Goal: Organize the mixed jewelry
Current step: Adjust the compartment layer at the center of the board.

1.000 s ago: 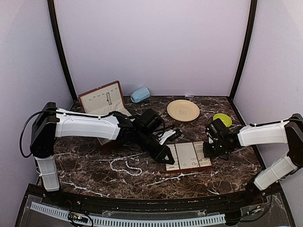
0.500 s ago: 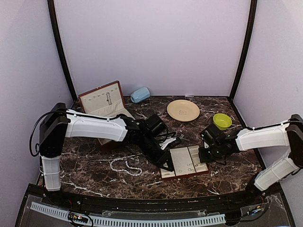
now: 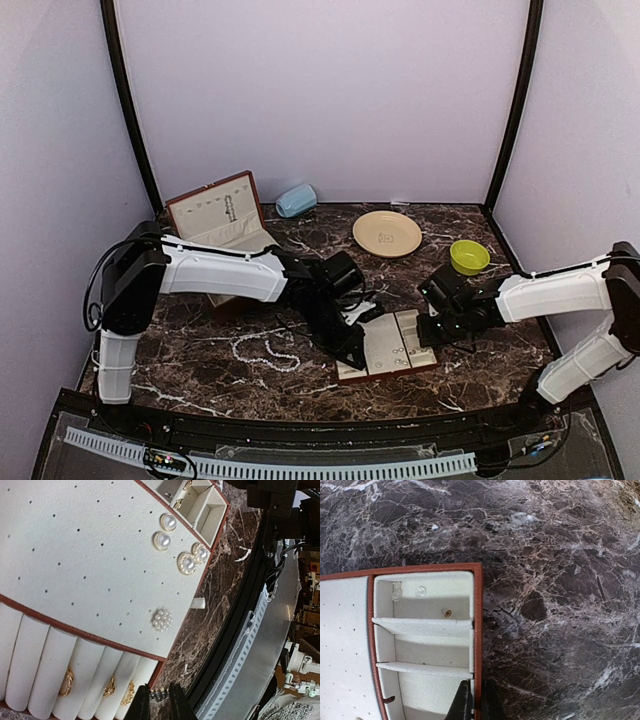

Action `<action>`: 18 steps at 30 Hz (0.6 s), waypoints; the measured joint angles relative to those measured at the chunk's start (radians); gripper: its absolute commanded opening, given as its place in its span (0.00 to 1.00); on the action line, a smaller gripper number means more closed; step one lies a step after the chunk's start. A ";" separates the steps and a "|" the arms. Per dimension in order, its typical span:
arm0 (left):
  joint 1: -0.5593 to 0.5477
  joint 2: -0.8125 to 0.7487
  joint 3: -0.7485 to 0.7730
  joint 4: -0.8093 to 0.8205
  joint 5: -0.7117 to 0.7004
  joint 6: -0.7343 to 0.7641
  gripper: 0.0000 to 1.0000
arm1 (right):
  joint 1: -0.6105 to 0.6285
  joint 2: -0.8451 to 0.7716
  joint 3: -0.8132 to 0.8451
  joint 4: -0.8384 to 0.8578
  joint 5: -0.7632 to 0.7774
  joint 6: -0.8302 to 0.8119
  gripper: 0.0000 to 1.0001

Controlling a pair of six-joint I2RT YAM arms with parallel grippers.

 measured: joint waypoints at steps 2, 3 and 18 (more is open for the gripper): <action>-0.003 0.006 0.004 -0.014 -0.011 0.004 0.05 | 0.003 0.003 0.000 0.003 0.000 0.003 0.00; -0.005 0.011 0.013 -0.027 -0.018 0.008 0.05 | 0.005 0.004 0.000 0.006 0.000 0.005 0.00; -0.021 0.077 0.094 -0.071 -0.040 0.034 0.05 | 0.013 0.011 -0.002 0.021 0.008 0.009 0.00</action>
